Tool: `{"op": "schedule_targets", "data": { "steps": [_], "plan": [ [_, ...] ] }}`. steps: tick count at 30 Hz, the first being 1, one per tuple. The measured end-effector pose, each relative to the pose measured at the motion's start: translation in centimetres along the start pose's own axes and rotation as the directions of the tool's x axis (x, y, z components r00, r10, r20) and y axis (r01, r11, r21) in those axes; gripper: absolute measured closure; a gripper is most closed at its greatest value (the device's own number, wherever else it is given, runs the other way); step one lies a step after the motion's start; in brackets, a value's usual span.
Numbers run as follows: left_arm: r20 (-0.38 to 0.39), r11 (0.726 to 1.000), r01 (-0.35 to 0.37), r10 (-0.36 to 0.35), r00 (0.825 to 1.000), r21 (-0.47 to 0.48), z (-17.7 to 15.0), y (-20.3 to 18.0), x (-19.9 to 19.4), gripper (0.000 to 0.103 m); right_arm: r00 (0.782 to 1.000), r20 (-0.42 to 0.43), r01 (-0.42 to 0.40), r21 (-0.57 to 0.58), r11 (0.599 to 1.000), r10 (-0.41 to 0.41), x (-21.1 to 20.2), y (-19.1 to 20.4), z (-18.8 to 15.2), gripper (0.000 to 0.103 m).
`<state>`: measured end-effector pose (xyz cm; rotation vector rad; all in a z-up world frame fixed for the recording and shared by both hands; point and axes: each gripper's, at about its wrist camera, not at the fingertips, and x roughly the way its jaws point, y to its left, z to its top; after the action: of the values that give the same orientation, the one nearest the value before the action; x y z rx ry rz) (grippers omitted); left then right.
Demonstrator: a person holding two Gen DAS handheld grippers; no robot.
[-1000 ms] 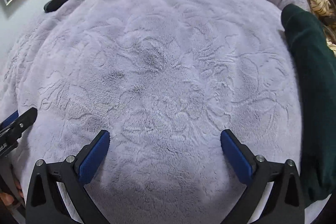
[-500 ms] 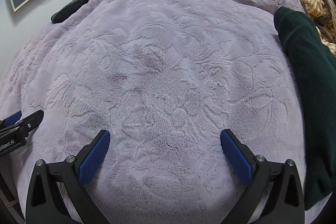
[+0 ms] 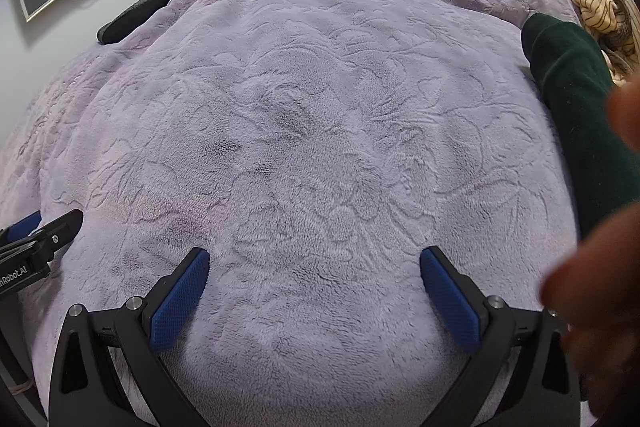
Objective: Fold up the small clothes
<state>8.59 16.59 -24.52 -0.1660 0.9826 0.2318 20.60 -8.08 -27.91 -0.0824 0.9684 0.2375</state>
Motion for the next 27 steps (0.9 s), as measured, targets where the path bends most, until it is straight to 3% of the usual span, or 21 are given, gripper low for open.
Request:
{"op": "schedule_targets", "data": {
  "steps": [10,27],
  "plan": [
    [-0.001,1.0,-0.001,0.001,1.0,0.0,-0.01,-0.01,-0.08,0.0,0.999,-0.008,0.046,-0.031,0.998,-0.046,0.24,1.73,-0.57,0.0],
    [0.0,1.0,-0.002,0.002,1.0,0.001,-0.03,0.0,-0.08,0.0,0.999,0.005,0.039,-0.026,0.999,-0.039,-0.05,1.57,-0.71,0.0]
  ]
}}
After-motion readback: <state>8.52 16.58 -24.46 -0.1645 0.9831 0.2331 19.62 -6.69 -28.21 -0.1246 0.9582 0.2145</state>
